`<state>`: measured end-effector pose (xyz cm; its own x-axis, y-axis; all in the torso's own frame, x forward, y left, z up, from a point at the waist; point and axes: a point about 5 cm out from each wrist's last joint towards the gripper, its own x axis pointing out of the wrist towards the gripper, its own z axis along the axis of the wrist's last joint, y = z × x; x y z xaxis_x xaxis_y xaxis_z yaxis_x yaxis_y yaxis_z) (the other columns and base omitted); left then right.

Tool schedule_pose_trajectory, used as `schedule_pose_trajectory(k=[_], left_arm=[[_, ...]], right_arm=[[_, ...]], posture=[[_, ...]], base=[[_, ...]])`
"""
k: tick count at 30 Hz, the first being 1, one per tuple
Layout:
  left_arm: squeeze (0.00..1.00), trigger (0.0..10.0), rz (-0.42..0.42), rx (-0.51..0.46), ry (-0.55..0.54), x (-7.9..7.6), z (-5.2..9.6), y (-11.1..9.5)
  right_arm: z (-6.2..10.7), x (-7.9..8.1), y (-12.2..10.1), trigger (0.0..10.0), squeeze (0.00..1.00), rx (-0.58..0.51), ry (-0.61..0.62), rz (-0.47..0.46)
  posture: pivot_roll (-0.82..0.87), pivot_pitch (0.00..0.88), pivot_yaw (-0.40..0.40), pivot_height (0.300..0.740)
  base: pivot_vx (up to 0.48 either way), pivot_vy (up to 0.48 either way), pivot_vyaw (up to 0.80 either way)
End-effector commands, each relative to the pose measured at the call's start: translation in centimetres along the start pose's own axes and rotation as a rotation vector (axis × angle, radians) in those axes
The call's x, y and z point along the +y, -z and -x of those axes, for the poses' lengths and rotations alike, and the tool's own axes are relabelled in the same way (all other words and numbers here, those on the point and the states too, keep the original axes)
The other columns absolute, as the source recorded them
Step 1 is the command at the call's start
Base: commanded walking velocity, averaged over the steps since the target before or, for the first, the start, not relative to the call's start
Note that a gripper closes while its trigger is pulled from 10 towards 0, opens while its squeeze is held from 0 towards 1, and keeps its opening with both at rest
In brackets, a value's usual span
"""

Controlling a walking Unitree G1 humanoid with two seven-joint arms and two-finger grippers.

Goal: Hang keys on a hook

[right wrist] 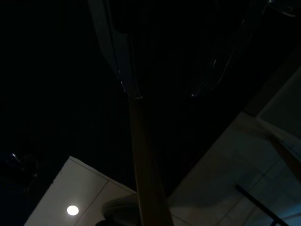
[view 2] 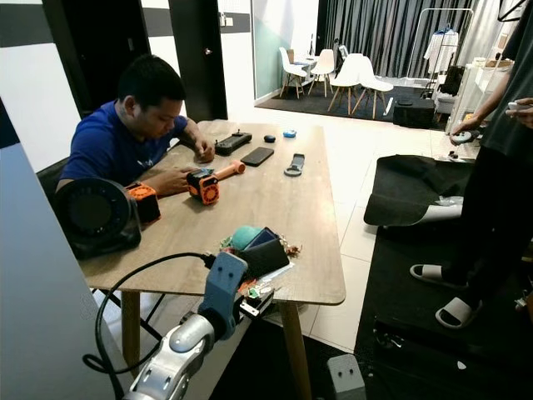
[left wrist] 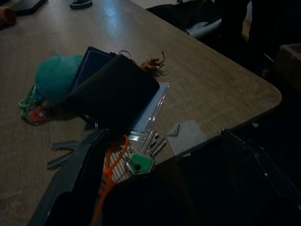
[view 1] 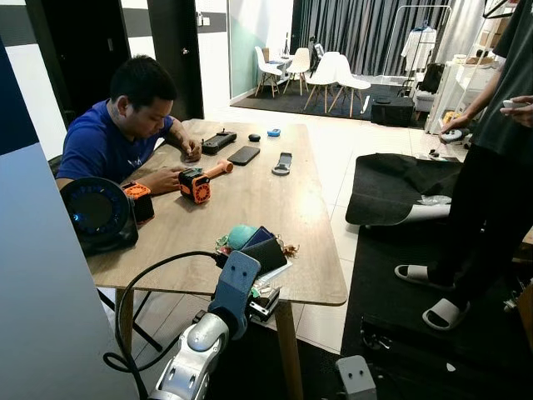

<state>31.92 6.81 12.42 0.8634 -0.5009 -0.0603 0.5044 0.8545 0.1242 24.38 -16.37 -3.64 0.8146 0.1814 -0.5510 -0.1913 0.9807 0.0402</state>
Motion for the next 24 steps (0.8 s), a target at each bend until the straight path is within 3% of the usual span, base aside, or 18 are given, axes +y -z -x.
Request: schedule_pose_trajectory(k=[1, 9, 24], left_arm=[[0.0, 10.0, 0.004, 0.016, 0.01, -0.2, -0.2, 0.1], [0.0, 10.0, 0.018, 0.036, 0.006, -0.1, -0.5, 0.0], [0.0, 10.0, -0.033, 0.06, -0.021, -0.9, -1.6, -0.1]], right_arm=[[0.0, -0.1, 0.4, 10.0, 0.0, 0.024, 0.015, -0.024], [-0.1, -0.2, 0.7, 10.0, 0.0, 0.038, 0.046, -0.077], [-0.4, 0.3, 0.5, 10.0, 0.0, 0.038, 0.051, -0.083]], posture=[[0.05, 0.047, 0.003, 0.74], [0.06, 0.074, 0.011, 0.74], [0.07, 0.099, 0.018, 0.74]], base=[[0.0, 0.0, 0.0], [0.0, 0.0, 0.0], [0.0, 0.0, 0.0]])
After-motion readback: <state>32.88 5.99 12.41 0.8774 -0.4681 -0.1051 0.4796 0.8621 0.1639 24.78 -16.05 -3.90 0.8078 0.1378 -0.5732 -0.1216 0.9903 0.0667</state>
